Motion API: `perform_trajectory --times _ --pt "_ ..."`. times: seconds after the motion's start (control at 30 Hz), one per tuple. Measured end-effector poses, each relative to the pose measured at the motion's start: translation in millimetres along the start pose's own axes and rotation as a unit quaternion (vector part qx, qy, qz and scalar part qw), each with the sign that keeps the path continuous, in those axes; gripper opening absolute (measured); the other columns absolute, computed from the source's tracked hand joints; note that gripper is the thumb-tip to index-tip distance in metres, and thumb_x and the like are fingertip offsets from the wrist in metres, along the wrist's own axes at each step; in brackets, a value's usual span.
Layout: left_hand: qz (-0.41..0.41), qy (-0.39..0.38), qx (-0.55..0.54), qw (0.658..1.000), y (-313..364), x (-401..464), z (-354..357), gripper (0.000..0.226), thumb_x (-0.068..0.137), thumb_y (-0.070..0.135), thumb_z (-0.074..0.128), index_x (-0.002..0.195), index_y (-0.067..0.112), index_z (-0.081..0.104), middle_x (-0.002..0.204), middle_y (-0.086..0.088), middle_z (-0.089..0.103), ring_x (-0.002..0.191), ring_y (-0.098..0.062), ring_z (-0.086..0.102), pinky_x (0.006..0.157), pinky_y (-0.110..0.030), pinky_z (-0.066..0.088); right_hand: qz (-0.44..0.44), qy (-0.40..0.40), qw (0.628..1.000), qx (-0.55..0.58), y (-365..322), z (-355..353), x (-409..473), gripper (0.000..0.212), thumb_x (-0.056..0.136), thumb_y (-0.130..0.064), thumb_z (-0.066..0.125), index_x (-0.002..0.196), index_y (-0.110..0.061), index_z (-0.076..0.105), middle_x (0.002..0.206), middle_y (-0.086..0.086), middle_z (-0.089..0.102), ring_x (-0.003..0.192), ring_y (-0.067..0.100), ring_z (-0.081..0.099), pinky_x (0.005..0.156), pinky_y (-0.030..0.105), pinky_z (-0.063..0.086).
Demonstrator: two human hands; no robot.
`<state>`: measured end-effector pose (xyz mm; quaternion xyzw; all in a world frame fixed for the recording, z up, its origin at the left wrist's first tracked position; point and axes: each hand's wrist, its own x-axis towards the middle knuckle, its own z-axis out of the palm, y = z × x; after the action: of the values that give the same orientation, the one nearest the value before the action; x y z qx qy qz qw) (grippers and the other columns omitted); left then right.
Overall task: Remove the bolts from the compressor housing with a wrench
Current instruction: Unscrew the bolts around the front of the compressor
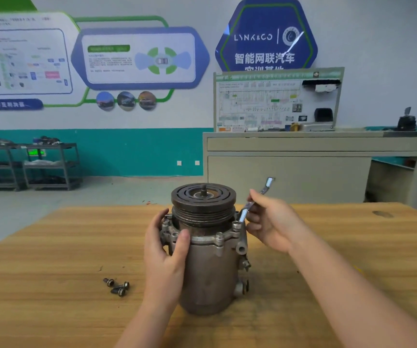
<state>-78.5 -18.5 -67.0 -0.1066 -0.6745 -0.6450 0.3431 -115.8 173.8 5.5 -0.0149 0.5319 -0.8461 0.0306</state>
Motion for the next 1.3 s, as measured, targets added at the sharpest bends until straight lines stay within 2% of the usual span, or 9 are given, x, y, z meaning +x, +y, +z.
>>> perform_trajectory --times 0.1,0.3,0.4,0.47,0.77,0.93,1.07,1.2,1.3 --pt "-0.003 -0.008 -0.009 1.0 1.4 -0.1 -2.0 0.069 0.066 0.062 0.058 0.129 0.035 0.048 0.127 0.009 0.057 0.119 -0.009 0.053 0.101 -0.033 0.043 0.002 -0.041 0.999 -0.005 -12.0 -0.5 3.0 0.024 0.095 -0.025 0.054 0.073 -0.014 0.052 0.047 -0.004 0.041 0.035 0.008 0.036 0.032 0.018 0.029" --pt "-0.033 0.02 -0.089 0.995 6.7 2.4 -0.9 0.043 0.073 0.045 0.07 0.113 0.035 0.058 0.107 0.018 0.067 0.101 0.0 0.062 0.082 -0.014 0.049 -0.166 -0.015 0.986 0.029 -36.4 -13.9 -13.3 0.026 0.072 -0.022 0.072 0.063 -0.019 0.049 0.047 -0.002 0.049 0.033 0.005 0.039 0.03 0.015 0.028" --pt "-0.045 0.026 -0.111 0.992 8.4 2.9 0.0 0.044 0.076 0.045 0.074 0.114 0.031 0.059 0.107 0.014 0.067 0.1 0.0 0.062 0.084 -0.019 0.049 -0.241 -0.006 0.97 -0.024 -36.1 -18.6 -30.7 0.044 0.081 -0.004 0.066 0.05 -0.022 0.04 0.042 0.003 0.045 0.029 0.008 0.031 0.033 0.014 0.023" --pt "-0.041 0.029 -0.114 0.992 9.5 2.9 1.4 0.045 0.076 0.047 0.073 0.114 0.029 0.059 0.106 0.015 0.067 0.098 0.004 0.062 0.079 -0.011 0.048 -0.286 0.002 0.953 -0.099 -32.0 -15.7 -45.8 0.05 0.085 0.004 0.06 0.049 -0.022 0.038 0.041 0.005 0.047 0.029 0.01 0.032 0.036 0.015 0.024" --pt "-0.036 0.029 -0.114 0.992 7.4 2.9 1.3 0.032 0.082 0.039 0.07 0.111 0.031 0.058 0.106 0.011 0.066 0.092 0.006 0.062 0.073 -0.006 0.046 -0.433 0.04 0.84 -0.324 -7.5 16.9 -90.6 0.044 0.089 -0.009 0.063 0.056 -0.011 0.034 0.05 0.018 0.048 0.034 0.005 0.042 0.038 0.015 0.033" --pt "-0.025 0.026 -0.109 0.993 6.1 3.3 2.2 0.035 0.081 0.043 0.07 0.111 0.032 0.057 0.103 0.023 0.065 0.095 0.008 0.061 0.074 -0.004 0.044 -0.551 0.057 0.694 -0.459 4.2 29.9 -97.5 0.053 0.086 -0.006 0.06 0.06 -0.029 0.021 0.06 -0.003 0.032 0.045 0.01 0.03 0.045 0.014 0.022" --pt "-0.021 0.035 -0.111 0.993 5.0 4.0 4.0 0.031 0.081 0.038 0.066 0.11 0.031 0.056 0.101 0.02 0.066 0.093 0.008 0.06 0.076 -0.005 0.044 -0.562 0.104 0.681 -0.458 12.2 32.3 -99.9 0.051 0.086 -0.012 0.059 0.062 -0.032 0.02 0.048 -0.007 0.021 0.045 0.009 0.031 0.044 0.016 0.022" --pt "-0.02 0.045 -0.103 0.993 3.6 1.8 5.5 0.023 0.09 0.024 0.063 0.111 0.027 0.055 0.106 0.01 0.063 0.089 0.011 0.059 0.074 -0.004 0.043 -0.495 0.22 0.701 -0.465 20.2 52.6 -86.5 0.045 0.086 -0.031 0.059 0.056 -0.027 0.026 0.042 -0.005 0.037 0.042 0.014 0.043 0.043 0.032 0.038" --pt "-0.025 0.045 -0.095 0.994 4.1 1.2 5.5 0.024 0.091 0.022 0.061 0.114 0.026 0.054 0.108 0.011 0.063 0.089 0.012 0.059 0.074 -0.002 0.042 -0.505 0.248 0.672 -0.481 25.1 62.1 -80.9 0.044 0.085 -0.025 0.062 0.057 -0.023 0.028 0.044 -0.004 0.039 0.043 0.026 0.046 0.041 0.031 0.039"
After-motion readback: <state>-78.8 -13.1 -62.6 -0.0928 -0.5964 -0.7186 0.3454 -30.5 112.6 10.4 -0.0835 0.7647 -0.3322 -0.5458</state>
